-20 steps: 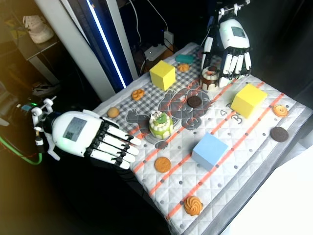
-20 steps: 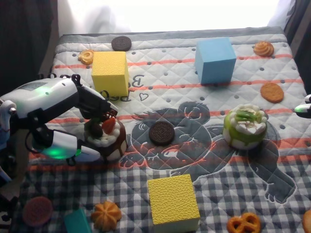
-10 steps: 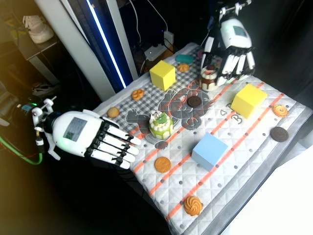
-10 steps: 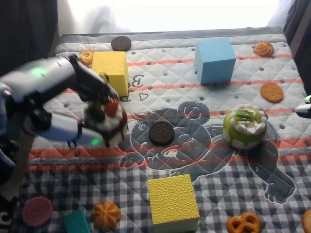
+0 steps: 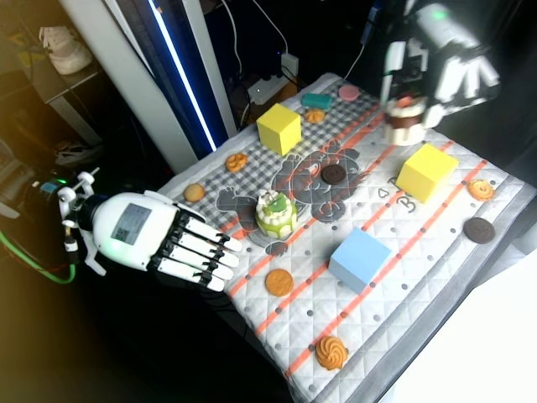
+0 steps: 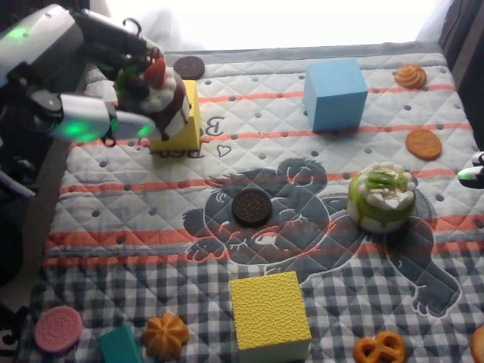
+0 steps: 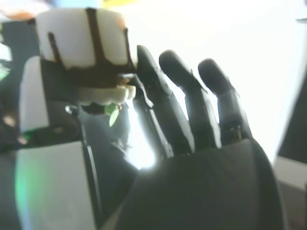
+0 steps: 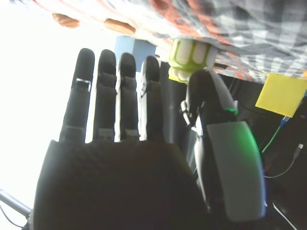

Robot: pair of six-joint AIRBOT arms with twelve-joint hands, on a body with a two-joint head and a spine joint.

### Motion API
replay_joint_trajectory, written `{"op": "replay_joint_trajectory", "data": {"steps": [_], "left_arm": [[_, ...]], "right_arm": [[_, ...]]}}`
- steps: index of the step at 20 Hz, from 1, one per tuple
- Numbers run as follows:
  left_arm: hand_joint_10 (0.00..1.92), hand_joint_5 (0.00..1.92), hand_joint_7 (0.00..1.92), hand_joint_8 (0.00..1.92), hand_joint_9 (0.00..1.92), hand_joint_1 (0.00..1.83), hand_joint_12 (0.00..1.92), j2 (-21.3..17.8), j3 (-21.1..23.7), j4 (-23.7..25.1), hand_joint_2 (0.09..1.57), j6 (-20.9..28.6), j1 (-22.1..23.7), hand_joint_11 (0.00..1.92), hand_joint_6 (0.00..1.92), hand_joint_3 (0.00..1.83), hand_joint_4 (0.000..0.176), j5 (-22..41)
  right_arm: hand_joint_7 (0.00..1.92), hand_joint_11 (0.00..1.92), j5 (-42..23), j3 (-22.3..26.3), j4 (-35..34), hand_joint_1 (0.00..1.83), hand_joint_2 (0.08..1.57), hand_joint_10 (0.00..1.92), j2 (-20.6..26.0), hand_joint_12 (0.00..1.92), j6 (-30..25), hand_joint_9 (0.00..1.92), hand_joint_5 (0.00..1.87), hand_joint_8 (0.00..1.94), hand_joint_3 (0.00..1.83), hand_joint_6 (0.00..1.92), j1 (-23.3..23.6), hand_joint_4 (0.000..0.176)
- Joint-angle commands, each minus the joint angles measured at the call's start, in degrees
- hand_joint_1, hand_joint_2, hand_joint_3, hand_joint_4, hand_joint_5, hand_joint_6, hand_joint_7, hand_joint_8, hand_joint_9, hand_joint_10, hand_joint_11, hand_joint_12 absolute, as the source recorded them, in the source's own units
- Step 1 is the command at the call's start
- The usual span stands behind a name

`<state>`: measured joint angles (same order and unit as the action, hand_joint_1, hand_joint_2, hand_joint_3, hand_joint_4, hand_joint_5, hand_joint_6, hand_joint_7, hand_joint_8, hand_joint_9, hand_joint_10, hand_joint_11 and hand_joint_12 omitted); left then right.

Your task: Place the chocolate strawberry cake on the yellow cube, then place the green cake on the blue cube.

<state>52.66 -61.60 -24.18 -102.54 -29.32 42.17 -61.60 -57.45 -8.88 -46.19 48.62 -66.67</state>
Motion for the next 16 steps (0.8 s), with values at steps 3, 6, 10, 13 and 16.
{"op": "replay_joint_trajectory", "data": {"steps": [3,6,10,13,16], "left_arm": [[1.37,1.15,1.05,0.49,0.56,1.09,1.85,1.4,-2.8,0.0,1.04,0.4,3.6,0.15,0.69,0.0,0.123,5.3],[1.21,1.1,1.06,0.41,0.59,1.06,1.77,3.1,-5.7,-1.3,1.05,0.3,5.9,0.09,0.77,0.0,0.174,2.1],[1.32,1.1,1.04,0.39,0.58,1.05,1.77,4.7,-8.3,-3.6,1.05,0.3,6.3,0.12,0.77,0.0,0.176,-0.4],[1.31,1.17,0.94,0.66,0.59,1.07,1.86,5.5,-9.4,-5.4,1.03,0.3,5.8,0.2,0.65,0.0,0.176,-1.4],[1.24,1.12,0.98,0.49,0.6,1.06,1.79,6.3,-10.4,-6.2,1.05,0.3,5.5,0.15,0.74,0.0,0.176,-2.3]], "right_arm": [[0.43,0.15,-6.6,-0.6,-0.9,0.58,1.33,0.0,-0.2,0.65,-0.3,0.4,0.48,0.0,0.0,0.0,0.2,0.049],[0.44,0.15,-6.6,-0.8,-0.9,0.57,1.33,0.0,-0.5,0.65,-0.4,0.4,0.49,0.0,0.0,0.0,0.2,0.037],[0.43,0.17,-6.6,-1.0,-0.9,0.5,1.33,0.0,-0.6,0.65,-0.8,0.41,0.49,0.0,0.0,0.0,0.2,0.015],[0.43,0.2,-6.6,-1.0,-0.9,0.53,1.33,0.01,-0.6,0.66,-1.0,0.42,0.49,0.0,0.0,0.0,0.2,0.0],[0.43,0.18,-6.6,-1.0,-0.9,0.55,1.33,0.0,-0.6,0.65,-1.0,0.42,0.5,0.0,0.0,0.0,0.2,0.0]]}}
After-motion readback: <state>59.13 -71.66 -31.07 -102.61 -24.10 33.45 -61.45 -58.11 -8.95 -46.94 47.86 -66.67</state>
